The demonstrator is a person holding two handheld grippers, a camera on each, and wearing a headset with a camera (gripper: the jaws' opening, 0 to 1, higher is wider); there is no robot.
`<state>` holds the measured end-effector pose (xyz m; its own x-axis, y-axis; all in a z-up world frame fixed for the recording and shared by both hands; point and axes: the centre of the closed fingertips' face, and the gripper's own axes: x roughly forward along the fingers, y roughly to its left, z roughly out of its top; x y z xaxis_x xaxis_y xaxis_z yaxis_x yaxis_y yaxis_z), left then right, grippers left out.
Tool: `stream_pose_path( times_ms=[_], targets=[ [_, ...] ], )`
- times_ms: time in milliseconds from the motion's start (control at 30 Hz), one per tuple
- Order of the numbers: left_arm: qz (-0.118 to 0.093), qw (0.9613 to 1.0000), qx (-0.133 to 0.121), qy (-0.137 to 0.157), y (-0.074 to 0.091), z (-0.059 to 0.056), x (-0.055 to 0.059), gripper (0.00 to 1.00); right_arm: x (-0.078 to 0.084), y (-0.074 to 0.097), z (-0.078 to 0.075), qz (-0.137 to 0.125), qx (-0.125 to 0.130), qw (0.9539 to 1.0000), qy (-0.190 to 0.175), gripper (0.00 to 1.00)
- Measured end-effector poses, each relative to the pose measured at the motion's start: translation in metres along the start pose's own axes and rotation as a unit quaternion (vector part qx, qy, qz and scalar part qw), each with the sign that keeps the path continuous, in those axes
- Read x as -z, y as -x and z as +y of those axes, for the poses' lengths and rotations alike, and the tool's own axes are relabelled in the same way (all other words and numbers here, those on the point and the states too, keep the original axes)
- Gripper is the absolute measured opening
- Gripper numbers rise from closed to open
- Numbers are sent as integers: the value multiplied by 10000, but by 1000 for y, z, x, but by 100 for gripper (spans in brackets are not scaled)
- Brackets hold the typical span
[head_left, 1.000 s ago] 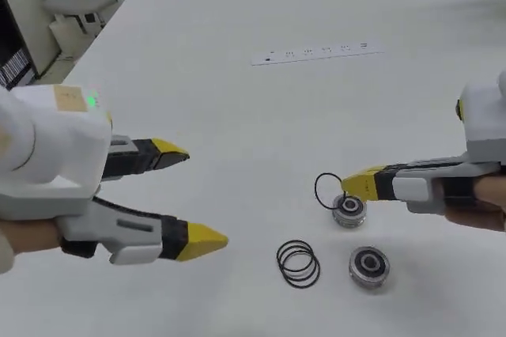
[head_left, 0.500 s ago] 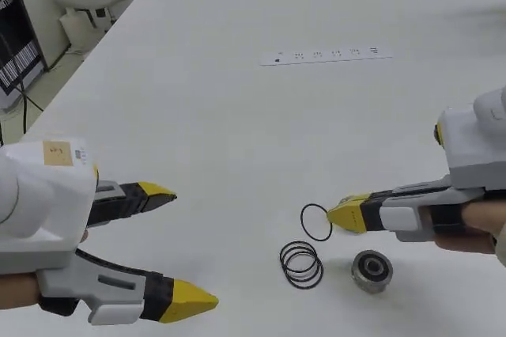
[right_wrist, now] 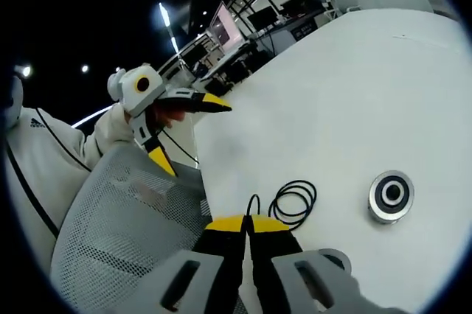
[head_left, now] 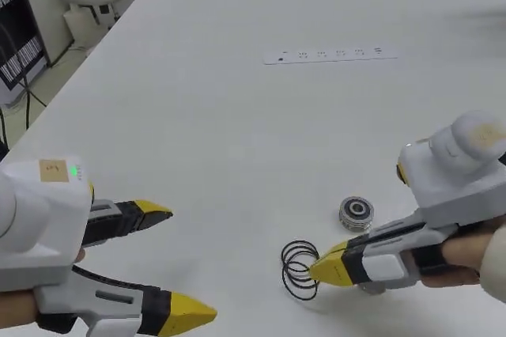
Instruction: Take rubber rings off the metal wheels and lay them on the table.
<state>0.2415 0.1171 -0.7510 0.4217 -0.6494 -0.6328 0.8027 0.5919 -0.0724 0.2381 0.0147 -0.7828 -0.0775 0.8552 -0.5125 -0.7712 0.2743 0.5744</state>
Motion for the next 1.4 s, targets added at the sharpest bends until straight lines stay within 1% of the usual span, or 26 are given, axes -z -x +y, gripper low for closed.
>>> stream_pose_path(
  times_ms=[100,267,333,367,467,600,733,900,1000,1067,1167,1400],
  targets=[
    [-12,10000,6,2,0,-1,0,81,0,1,-1,6,7,10000,-3,0],
    [101,9999,54,46,-3,-2,7,81,-2,5,-13,-69,245,9997,-12,0],
    [124,9999,67,58,-3,-2,8,81,-1,6,-17,-54,343,9994,-28,0],
    [132,9999,70,59,-4,-2,9,81,0,7,-23,-43,455,9990,-8,0],
    [136,9999,79,52,-4,-3,9,80,0,7,-28,-13,563,9984,49,0],
    [112,9999,52,92,-4,-1,8,80,0,9,-35,-44,720,9974,43,0],
    [123,9998,56,116,-5,-1,9,80,-2,11,-41,-84,848,9964,26,0],
    [126,9998,60,112,-5,-3,9,79,-2,10,-45,-55,967,9953,93,0],
    [125,9998,45,126,-5,-2,9,79,-2,9,-45,-43,995,9949,135,0],
    [126,9998,45,126,-5,-2,9,79,-2,9,-46,-45,1007,9948,140,2],
    [148,9998,39,123,-5,-2,10,79,-1,8,-46,14,1046,9943,203,3],
    [166,9998,38,128,-6,-1,11,79,0,6,-45,39,1021,9945,248,4]
  ],
)
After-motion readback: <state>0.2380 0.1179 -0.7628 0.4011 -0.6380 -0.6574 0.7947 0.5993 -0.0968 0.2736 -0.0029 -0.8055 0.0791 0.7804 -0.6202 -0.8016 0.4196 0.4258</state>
